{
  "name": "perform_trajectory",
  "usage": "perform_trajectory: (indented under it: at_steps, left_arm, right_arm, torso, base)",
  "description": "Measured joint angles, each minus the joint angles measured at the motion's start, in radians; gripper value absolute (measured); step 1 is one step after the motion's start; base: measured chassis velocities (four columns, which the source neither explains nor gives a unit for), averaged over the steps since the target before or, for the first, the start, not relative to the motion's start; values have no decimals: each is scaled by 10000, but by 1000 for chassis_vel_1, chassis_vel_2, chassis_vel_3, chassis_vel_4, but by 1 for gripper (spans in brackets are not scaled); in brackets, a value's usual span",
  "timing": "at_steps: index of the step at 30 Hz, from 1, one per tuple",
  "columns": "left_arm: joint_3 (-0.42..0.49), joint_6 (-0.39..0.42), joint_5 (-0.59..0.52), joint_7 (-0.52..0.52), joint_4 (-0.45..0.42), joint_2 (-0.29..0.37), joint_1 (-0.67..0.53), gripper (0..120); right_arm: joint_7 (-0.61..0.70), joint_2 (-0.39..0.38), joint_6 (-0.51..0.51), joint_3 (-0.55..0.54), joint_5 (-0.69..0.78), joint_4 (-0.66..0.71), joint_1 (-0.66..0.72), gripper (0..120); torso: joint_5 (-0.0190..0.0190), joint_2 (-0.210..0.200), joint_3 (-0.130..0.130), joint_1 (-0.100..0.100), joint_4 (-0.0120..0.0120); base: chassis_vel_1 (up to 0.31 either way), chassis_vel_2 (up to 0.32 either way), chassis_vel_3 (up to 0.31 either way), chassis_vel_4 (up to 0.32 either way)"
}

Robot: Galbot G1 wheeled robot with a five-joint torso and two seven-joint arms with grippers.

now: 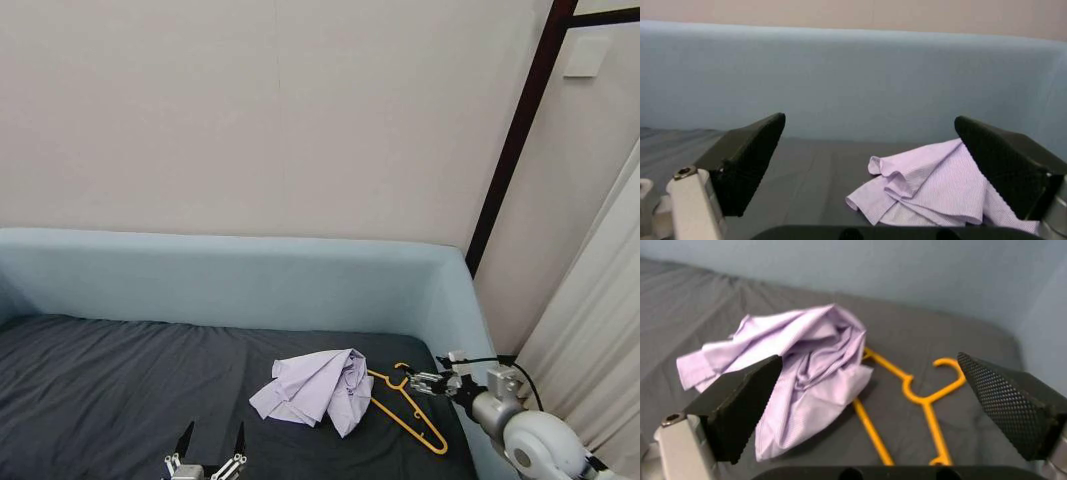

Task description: Pick up the clothes from the sofa and hang them on the clothes hanger.

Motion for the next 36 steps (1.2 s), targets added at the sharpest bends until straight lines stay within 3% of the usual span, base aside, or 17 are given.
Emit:
perform_trajectory:
  at_steps: [4, 9, 16, 24, 36]
  left_arm:
    - [-9, -12, 46, -2, 2, -77, 63, 100]
    - [-101, -30, 50, -13, 2, -93, 157, 100]
    - [-164, -36, 50, -29, -48, -191, 239, 100]
    - [-116, -39, 67, -92, -27, -270, 265, 100]
    - [-113, -53, 43, -130, 13, -143, 214, 100]
  right_arm:
    - [-172, 936, 30, -1162, -400, -1212, 757, 100]
    - [-415, 2021, 327, -1702, -1053, -2691, 1391, 100]
    - [-675, 2546, 708, -1773, -1420, -3847, 1596, 100]
    - [-917, 3252, 846, -1805, -1579, -5110, 2129, 90]
    - [-1080, 3306, 906, -1917, -1753, -5524, 2039, 45]
  torso:
    - [1, 0, 0, 0, 2]
    - [-2, -1, 0, 1, 5]
    - [-3, 0, -1, 0, -1]
    - [-3, 0, 0, 0, 5]
    - [-1, 0, -1, 0, 1]
  base:
    - [0, 0, 0, 0]
    - [0, 0, 0, 0]
    - [0, 0, 0, 0]
    - [0, 0, 0, 0]
    - [0, 0, 0, 0]
